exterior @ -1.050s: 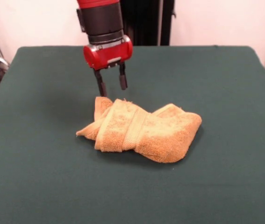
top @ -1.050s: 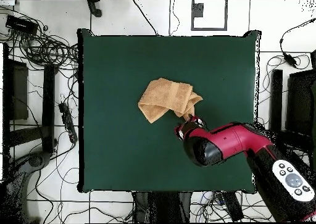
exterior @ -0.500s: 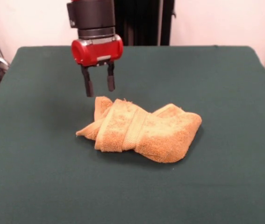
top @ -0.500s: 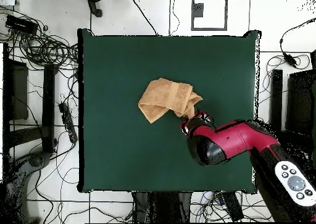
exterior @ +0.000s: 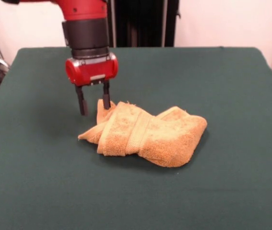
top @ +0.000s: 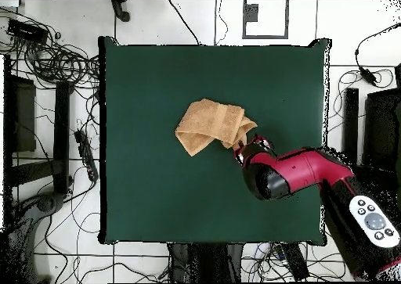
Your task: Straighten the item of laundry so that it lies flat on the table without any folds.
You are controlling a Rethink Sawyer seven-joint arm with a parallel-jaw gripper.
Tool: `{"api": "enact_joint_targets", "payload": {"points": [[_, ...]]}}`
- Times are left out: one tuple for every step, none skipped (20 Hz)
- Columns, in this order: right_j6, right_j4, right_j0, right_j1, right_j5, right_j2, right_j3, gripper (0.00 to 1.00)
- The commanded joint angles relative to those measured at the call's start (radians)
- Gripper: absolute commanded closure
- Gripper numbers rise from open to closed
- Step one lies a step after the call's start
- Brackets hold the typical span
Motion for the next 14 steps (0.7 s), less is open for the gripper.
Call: {"api": "enact_joint_targets", "payload": {"points": [[-0.127, 0.003, 0.036, 0.108, 0.110, -0.011, -0.074, 0.00], [-0.132, 0.005, 0.036, 0.110, 0.117, -0.012, -0.075, 0.00], [-0.134, 0.005, 0.036, 0.110, 0.120, -0.013, -0.075, 0.00], [-0.141, 0.011, 0.033, 0.105, 0.128, -0.010, -0.070, 0.00], [-0.148, 0.013, 0.030, 0.105, 0.133, -0.008, -0.067, 0.00], [-0.162, 0.020, 0.028, 0.107, 0.149, -0.008, -0.065, 0.00], [-0.180, 0.024, 0.027, 0.108, 0.168, -0.009, -0.063, 0.00], [-0.192, 0.027, 0.026, 0.105, 0.183, -0.012, -0.060, 0.00], [-0.199, 0.026, 0.028, 0.100, 0.193, -0.015, -0.057, 0.00], [-0.209, 0.026, 0.028, 0.094, 0.204, -0.018, -0.054, 0.00], [-0.220, 0.023, 0.029, 0.085, 0.216, -0.023, -0.051, 0.00], [-0.228, 0.021, 0.030, 0.075, 0.228, -0.029, -0.048, 0.00], [-0.233, 0.021, 0.031, 0.066, 0.239, -0.032, -0.045, 0.00], [-0.238, 0.021, 0.035, 0.059, 0.252, -0.036, -0.048, 0.00]]}}
